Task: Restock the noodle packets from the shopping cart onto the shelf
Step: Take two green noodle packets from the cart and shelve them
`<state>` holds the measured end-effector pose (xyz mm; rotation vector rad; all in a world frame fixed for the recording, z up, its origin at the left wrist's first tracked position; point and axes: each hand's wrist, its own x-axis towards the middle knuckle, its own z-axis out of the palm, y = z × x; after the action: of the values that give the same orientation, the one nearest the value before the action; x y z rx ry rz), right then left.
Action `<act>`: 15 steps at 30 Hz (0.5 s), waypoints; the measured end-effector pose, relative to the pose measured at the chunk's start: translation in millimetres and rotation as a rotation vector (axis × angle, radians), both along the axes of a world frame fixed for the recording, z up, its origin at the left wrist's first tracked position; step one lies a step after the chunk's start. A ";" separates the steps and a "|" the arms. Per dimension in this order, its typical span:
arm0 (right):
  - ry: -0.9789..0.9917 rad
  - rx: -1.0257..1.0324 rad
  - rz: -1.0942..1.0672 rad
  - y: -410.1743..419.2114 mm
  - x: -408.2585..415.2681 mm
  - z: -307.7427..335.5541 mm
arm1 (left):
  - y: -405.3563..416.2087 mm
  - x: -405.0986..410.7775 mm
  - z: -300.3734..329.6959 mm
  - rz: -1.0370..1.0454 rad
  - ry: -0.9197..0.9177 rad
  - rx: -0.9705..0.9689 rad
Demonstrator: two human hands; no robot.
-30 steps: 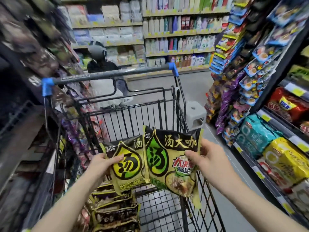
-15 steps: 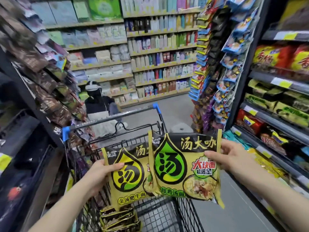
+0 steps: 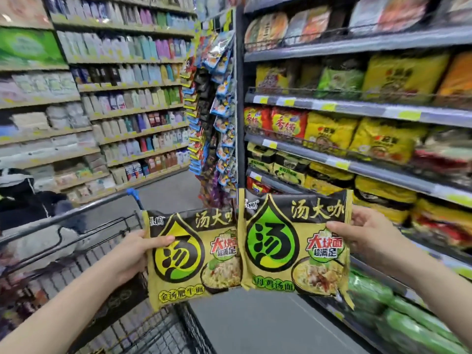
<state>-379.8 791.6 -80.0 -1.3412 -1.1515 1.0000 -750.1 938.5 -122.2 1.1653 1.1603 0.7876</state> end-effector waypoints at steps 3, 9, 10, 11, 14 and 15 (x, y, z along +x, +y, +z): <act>0.021 -0.001 -0.154 -76.5 44.1 8.4 | -27.5 66.4 11.8 -0.114 -0.016 0.023; -0.035 -0.002 -0.399 -237.7 125.3 9.3 | -105.8 201.4 21.0 -0.385 -0.069 0.035; -0.034 -0.016 -0.445 -263.7 135.2 9.9 | -120.7 223.5 22.1 -0.430 -0.072 0.033; -0.029 -0.026 -0.494 -291.0 144.0 10.3 | -134.8 244.3 22.5 -0.467 -0.079 0.029; -0.038 -0.033 -0.602 -368.0 166.8 8.5 | -174.6 303.1 24.8 -0.576 -0.080 0.025; -0.061 -0.030 -0.631 -390.5 171.5 8.1 | -188.1 321.1 26.7 -0.614 -0.075 0.027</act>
<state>-208.3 401.1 -71.9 -1.6246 -0.6781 0.5182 -429.0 750.4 -95.5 1.4010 0.6669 0.3690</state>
